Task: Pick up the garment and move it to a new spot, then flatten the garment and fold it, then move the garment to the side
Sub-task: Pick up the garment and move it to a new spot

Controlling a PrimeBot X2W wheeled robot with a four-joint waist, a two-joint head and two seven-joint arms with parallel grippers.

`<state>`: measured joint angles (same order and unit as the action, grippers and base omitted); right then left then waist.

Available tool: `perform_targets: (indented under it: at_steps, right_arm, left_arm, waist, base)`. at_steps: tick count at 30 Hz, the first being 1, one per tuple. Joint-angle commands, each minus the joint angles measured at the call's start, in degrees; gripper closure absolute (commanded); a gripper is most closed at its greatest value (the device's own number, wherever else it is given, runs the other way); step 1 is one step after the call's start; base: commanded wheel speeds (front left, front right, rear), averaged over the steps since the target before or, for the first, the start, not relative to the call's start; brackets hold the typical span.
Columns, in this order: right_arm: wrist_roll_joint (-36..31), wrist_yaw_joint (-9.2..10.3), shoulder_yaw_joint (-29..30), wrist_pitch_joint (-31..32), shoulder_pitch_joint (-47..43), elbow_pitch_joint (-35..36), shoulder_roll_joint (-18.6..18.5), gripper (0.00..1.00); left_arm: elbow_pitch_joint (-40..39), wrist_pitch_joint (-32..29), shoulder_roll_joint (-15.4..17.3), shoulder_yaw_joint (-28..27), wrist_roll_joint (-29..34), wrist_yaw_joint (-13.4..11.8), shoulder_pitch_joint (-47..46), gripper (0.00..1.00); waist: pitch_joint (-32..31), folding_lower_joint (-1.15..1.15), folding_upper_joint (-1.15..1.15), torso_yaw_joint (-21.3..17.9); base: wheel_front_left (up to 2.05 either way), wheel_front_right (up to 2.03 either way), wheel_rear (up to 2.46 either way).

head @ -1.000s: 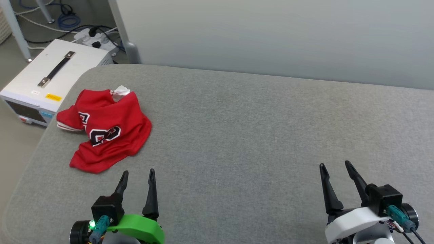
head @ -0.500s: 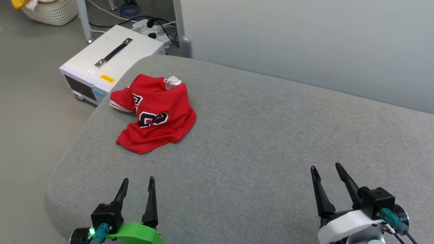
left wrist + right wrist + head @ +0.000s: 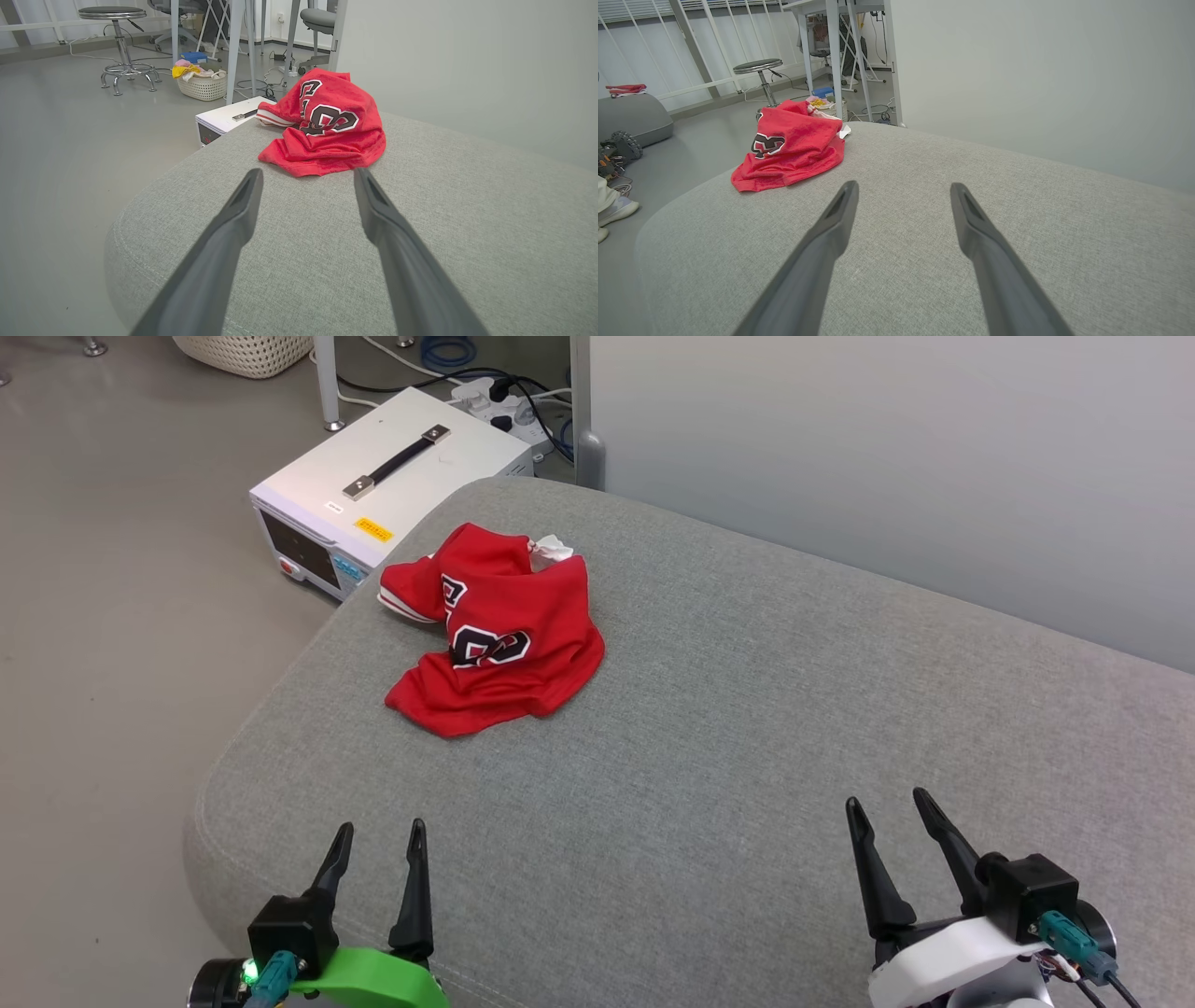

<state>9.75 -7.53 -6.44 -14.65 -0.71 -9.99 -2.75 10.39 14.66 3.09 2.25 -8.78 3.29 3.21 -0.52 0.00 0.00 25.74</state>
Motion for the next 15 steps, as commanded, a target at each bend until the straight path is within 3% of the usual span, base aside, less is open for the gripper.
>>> perform_targets:
  at_steps: [1,11,15]
  right_arm:
    - [0.34,0.04,-0.07,-0.35,0.71,-0.15,-0.12,0.0]
    - [-0.08,0.04,0.22,-0.35,2.17,0.99,-0.12,0.0]
    - [-0.24,0.04,-0.01,-0.35,3.7,2.49,-0.12,0.0]
  left_arm:
    - [-0.39,0.34,-0.22,-0.06,0.43,0.26,0.61,0.0]
    - [-1.89,0.34,-0.07,-0.46,0.24,1.75,-0.31,0.0]
    - [1.4,0.34,2.01,0.09,-0.98,3.26,-4.46,0.0]
  waist:
    - [0.18,0.0,0.0,0.11]
    - [3.07,0.0,0.0,-1.91]
    - [6.31,0.0,0.0,-4.26]
  base:
    - [0.0,0.0,0.0]
    - [0.0,0.0,0.0]
    - [0.0,0.0,0.0]
